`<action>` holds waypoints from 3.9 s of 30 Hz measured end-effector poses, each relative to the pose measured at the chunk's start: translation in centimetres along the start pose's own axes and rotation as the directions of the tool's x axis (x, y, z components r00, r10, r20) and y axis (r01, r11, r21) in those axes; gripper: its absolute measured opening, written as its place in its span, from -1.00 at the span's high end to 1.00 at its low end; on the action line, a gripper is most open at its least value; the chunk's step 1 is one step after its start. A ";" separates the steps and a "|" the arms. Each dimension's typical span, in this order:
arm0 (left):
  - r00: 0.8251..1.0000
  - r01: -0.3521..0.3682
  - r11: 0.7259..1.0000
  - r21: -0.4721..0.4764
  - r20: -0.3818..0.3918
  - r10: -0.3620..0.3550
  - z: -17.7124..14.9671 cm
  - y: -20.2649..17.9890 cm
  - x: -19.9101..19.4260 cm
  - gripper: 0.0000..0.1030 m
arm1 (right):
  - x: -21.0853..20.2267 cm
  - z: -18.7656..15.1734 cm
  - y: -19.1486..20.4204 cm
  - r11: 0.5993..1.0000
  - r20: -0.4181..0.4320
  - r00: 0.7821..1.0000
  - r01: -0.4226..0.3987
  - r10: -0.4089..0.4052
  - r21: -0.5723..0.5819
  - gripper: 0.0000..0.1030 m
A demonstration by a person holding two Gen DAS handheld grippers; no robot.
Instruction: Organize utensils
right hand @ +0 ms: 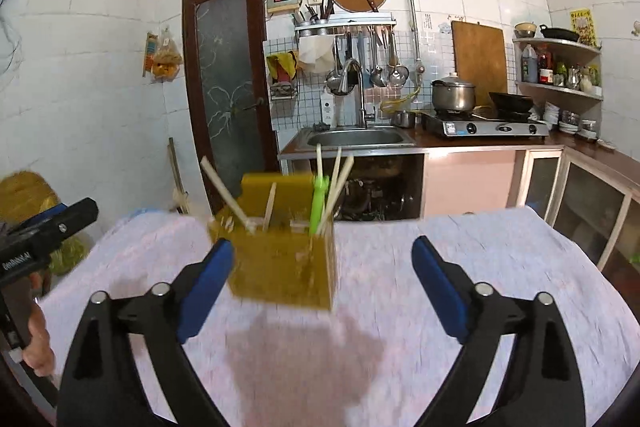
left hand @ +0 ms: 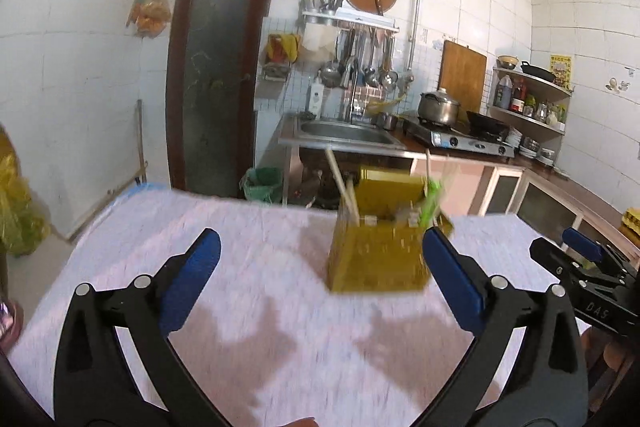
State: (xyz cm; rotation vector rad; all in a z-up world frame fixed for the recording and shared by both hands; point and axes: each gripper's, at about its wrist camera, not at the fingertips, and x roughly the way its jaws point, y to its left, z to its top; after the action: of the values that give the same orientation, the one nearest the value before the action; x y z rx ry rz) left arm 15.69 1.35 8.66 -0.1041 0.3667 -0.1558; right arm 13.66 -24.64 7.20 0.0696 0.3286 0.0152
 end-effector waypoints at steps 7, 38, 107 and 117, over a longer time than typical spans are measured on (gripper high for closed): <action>0.999 -0.036 0.999 -0.018 -0.029 0.036 -7.7 1.3 -4.4 -0.90 | -4.3 -6.1 0.9 0.999 -0.040 0.999 0.035 -0.034 0.014 -0.91; 0.986 -0.126 0.989 0.073 0.122 0.117 -12.4 -0.2 -8.1 -0.90 | -8.0 -11.0 3.1 0.996 0.108 0.991 0.082 -0.077 -0.034 -0.91; 0.978 -0.152 0.985 0.078 0.154 0.139 -12.0 0.2 -9.2 -0.90 | -8.9 -10.9 2.7 0.993 0.126 0.986 0.110 -0.104 -0.037 -0.91; 0.978 -0.149 0.986 0.078 0.157 0.135 -12.0 0.2 -9.2 -0.90 | -9.0 -10.9 2.6 0.993 0.126 0.987 0.110 -0.104 -0.039 -0.91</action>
State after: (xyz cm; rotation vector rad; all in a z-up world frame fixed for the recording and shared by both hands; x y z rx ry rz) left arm 2.85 2.20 0.67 -0.0012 0.2142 -0.0221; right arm 1.65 -21.54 -0.04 0.0075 0.2073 -0.0878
